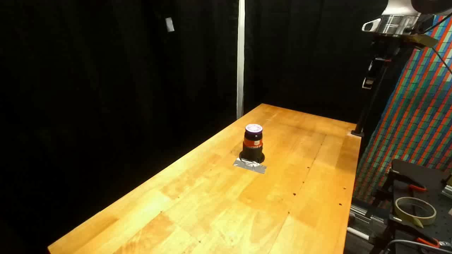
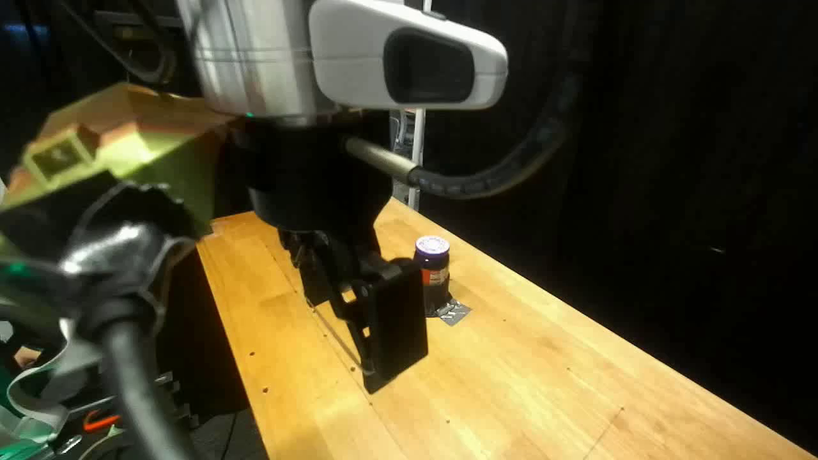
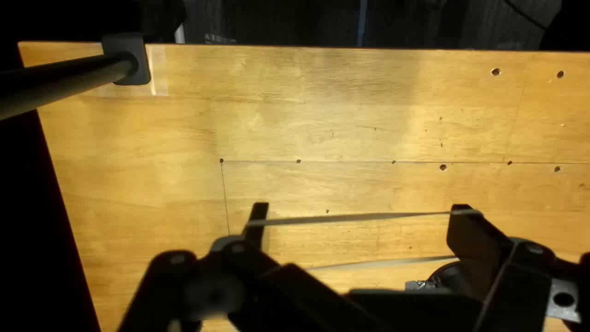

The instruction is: Place the rubber band over the brown cup

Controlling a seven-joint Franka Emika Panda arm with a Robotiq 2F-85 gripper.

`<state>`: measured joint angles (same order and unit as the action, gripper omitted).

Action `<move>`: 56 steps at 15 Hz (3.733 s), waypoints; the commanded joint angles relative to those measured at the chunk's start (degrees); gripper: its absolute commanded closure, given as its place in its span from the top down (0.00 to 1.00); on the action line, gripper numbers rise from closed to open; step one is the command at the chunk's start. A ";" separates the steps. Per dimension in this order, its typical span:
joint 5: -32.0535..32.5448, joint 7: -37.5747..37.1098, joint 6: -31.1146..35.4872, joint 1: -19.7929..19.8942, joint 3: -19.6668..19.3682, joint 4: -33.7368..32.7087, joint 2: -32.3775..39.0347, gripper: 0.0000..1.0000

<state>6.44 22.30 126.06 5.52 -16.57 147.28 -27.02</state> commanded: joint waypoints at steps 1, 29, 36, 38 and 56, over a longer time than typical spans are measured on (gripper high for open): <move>-0.49 0.35 -0.05 0.84 0.83 -0.19 0.09 1.00; -1.11 -22.95 13.62 -10.19 22.07 -22.28 32.76 1.00; -5.74 -17.46 17.39 -10.31 23.35 -33.57 45.96 1.00; -6.65 -16.04 17.29 -10.16 23.68 -36.79 49.01 1.00; -7.79 -12.04 12.41 -6.38 23.93 -51.90 62.70 1.00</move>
<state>0.53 7.65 140.07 -1.89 6.45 97.70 34.23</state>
